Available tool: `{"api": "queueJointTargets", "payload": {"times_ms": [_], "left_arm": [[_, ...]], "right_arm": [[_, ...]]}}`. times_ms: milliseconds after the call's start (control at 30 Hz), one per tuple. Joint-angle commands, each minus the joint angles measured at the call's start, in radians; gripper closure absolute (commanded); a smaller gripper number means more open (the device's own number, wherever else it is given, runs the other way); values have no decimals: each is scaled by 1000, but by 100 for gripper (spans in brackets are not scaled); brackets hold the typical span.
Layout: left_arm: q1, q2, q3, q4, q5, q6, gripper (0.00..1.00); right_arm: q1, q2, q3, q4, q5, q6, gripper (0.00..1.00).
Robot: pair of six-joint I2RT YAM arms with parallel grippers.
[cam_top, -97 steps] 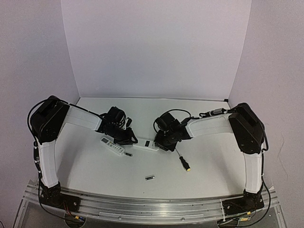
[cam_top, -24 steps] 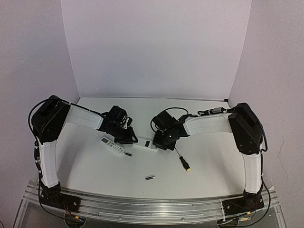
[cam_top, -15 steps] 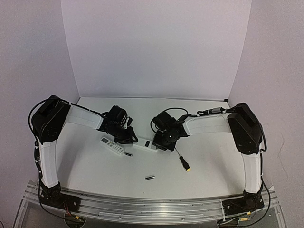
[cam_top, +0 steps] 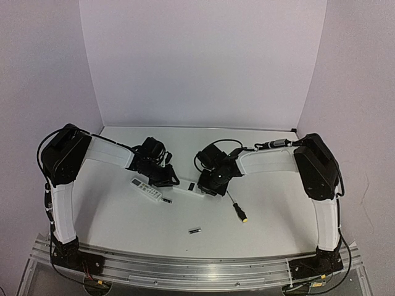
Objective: Unload the batteries from the remote control
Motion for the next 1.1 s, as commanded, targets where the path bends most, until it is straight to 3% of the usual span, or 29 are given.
{"api": "queueJointTargets", "payload": {"times_ms": [0, 200, 400, 533, 700, 800, 1067], "left_arm": [[-24, 63, -36, -87, -25, -1, 73], [-23, 8, 36, -125, -88, -9, 68], [-23, -84, 164, -199, -192, 1, 31], [-21, -157, 222, -263, -284, 16, 2], [3, -315, 143, -314, -433, -1, 0], [10, -428, 22, -320, -488, -27, 0], [13, -743, -353, -287, -472, -147, 0]], "right_arm": [[9, 0, -60, 10, -76, -132, 74], [-2, -205, -82, 6, -6, -562, 43], [-10, -262, -81, -16, -106, -1050, 15], [-29, -230, -70, -40, -262, -1323, 11], [-35, -149, -11, -46, -280, -1513, 9], [-38, -75, 44, -46, -192, -1587, 9], [-54, 68, 128, -44, -167, -1634, 11]]}}
